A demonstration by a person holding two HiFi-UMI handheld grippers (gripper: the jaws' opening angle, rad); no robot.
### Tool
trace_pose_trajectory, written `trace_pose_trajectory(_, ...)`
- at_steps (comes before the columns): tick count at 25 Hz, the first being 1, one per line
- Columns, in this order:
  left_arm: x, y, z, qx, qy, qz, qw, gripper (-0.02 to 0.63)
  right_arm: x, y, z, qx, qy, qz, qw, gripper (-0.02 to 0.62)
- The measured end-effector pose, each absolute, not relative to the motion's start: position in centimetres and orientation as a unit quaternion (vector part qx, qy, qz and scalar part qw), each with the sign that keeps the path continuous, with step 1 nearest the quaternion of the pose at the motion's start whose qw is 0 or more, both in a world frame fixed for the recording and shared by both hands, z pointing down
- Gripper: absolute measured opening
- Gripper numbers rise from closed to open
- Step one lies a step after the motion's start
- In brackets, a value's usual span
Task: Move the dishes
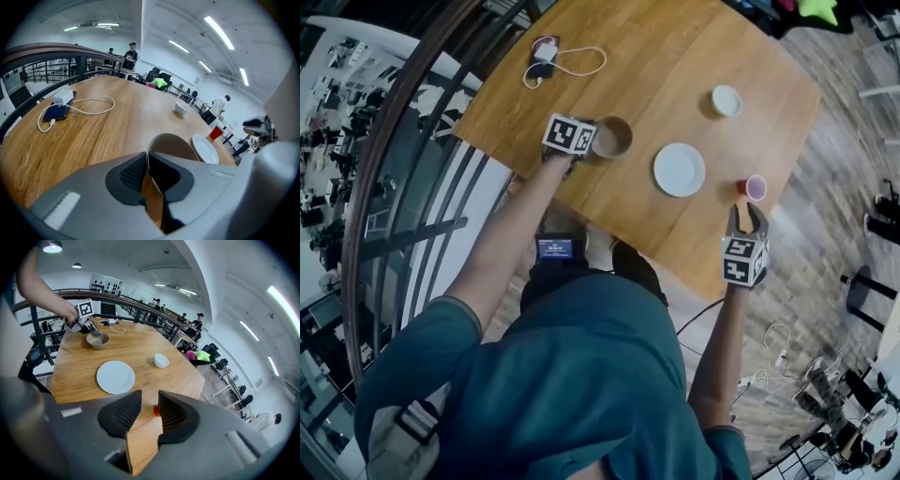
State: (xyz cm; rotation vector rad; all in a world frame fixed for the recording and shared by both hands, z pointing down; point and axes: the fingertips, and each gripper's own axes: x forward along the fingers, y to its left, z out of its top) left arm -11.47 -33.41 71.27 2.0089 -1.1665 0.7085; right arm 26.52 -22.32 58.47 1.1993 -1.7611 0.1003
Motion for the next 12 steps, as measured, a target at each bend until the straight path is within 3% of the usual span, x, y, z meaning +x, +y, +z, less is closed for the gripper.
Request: trace_pose_trajectory(12,-12.7,-33.2,68.7,0.785,-0.451,0.261,0.335,0.037,26.1,-21.0,55.8,0.510,-0.729,0.037,0.456,0.100)
